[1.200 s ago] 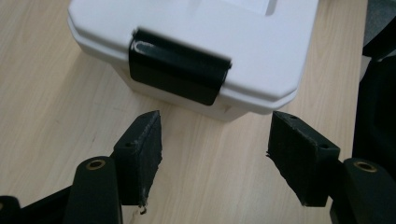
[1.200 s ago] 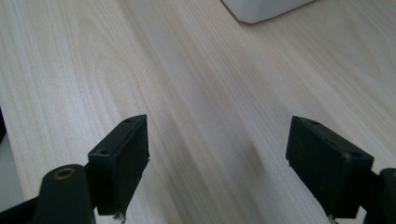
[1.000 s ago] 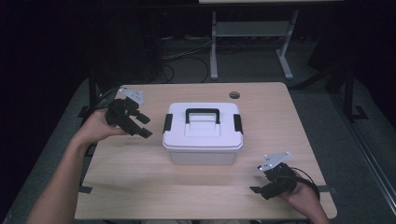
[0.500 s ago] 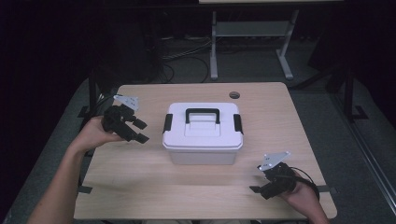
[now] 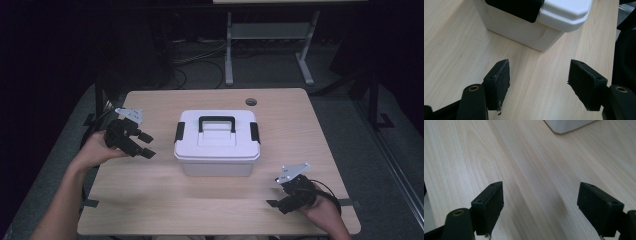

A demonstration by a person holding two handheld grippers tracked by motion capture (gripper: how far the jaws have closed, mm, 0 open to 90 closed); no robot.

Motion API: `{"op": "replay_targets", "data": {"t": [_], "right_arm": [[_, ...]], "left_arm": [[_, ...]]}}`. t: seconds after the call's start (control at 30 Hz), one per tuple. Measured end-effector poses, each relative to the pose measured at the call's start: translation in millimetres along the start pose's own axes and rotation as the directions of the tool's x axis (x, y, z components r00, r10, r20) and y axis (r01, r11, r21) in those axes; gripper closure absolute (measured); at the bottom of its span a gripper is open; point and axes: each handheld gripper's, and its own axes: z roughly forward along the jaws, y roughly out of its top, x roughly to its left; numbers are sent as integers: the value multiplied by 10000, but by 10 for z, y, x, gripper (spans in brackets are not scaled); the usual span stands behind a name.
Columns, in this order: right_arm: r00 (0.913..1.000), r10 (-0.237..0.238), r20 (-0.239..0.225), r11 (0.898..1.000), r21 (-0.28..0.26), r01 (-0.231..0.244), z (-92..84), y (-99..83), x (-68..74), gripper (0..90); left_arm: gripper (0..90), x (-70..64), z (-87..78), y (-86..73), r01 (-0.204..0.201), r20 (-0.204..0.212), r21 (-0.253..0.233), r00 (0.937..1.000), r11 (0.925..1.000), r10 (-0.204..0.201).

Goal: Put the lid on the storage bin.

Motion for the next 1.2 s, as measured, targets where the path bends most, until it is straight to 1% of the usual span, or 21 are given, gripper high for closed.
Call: {"op": "replay_targets", "data": {"t": [0.1, 0.13, 0.2, 0.23, 0.27, 0.3, 0.33, 0.4, 0.43, 0.47, 0.5, 0.53, 0.57, 0.63, 0.7, 0.77, 0.8, 0.9, 0.93, 0.97, 1.2], "right_arm": [[10000, 31, -10, 10000, -34, -31, 6, -1, 8, 207], [10000, 26, 0, 10000, -23, -26, 6, -2, 9, 207], [10000, -8, 25, 10000, -24, 8, 3, 0, 13, 207], [10000, -8, 25, 10000, -24, 8, 3, 0, 13, 207], [10000, -25, 21, 10000, -28, 25, 4, 6, 12, 206], [10000, -25, 21, 10000, -28, 25, 4, 6, 12, 206], [10000, -14, 1, 10000, 3, 14, 11, 15, 16, 206], [10000, 1, -3, 10000, -11, -1, 19, 22, 24, 206], [10000, -77, 13, 10000, 21, 77, 22, 23, 22, 206], [10000, -68, -5, 10000, 18, 68, 27, 22, 22, 206], [10000, -68, -5, 10000, 18, 68, 27, 22, 22, 206], [10000, -31, -1, 10000, 21, 31, 27, 22, 21, 206], [10000, -58, 20, 10000, 65, 58, 24, 18, 16, 206], [10000, -28, 23, 10000, 61, 28, 23, 16, 18, 206], [10000, 1, 43, 10000, 75, -2, 26, 14, 16, 206], [10000, -14, 30, 10000, 90, 13, 25, 16, 16, 206], [10000, 3, 14, 10000, 87, -3, 25, 20, 23, 206], [10000, 8, 16, 10000, 77, -8, 23, 18, 23, 206], [10000, 18, 26, 10000, 77, -18, 21, 17, 25, 206], [10000, 14, 39, 10000, 46, -14, 16, 14, 25, 206], [10000, 10, 71, 10000, 50, -10, 7, 18, 34, 206]], "left_arm": [[329, -5, -4, -31, 27, 37, -104, 10000, 9999, -26], [329, -6, 0, -60, 110, 110, -246, 9999, 9996, -107], [327, -11, 37, -139, 171, -21, -96, 9999, 9998, -171], [327, -11, 37, -139, 171, -21, -96, 9999, 9998, -171], [327, -4, 51, -197, 296, 149, -200, 9995, 9994, -293], [325, -4, 51, -197, 296, 149, -200, 9995, 9994, -293], [322, -8, 71, -237, 346, -36, -46, 9994, 9994, -346], [310, -23, 81, -255, 315, 16, -38, 9995, 9995, -315], [310, -28, 75, -265, 282, 40, -145, 9996, 9995, -281], [314, -24, 73, -287, 330, 136, -283, 9994, 9991, -326], [317, -24, 73, -287, 330, 136, -283, 9994, 9991, -326], [313, -15, 75, -311, 409, 167, -261, 9990, 9988, -405], [310, -10, 90, -353, 437, 23, -69, 9990, 9990, -437], [312, -14, 90, -365, 472, 51, -106, 9989, 9988, -471], [317, -14, 79, -410, 484, 64, -343, 9988, 9982, -482], [319, -15, 83, -433, 528, 48, -309, 9986, 9981, -527], [318, -20, 91, -470, 590, 20, -240, 9983, 9980, -590], [319, -23, 84, -502, 565, 34, -438, 9984, 9974, -565], [319, -24, 81, -522, 607, 63, -500, 9981, 9969, -605], [319, -24, 91, -568, 763, 86, -505, 9971, 9958, -760], [319, -55, 108, -613, 688, 88, -354, 9976, 9970, -685]]}}
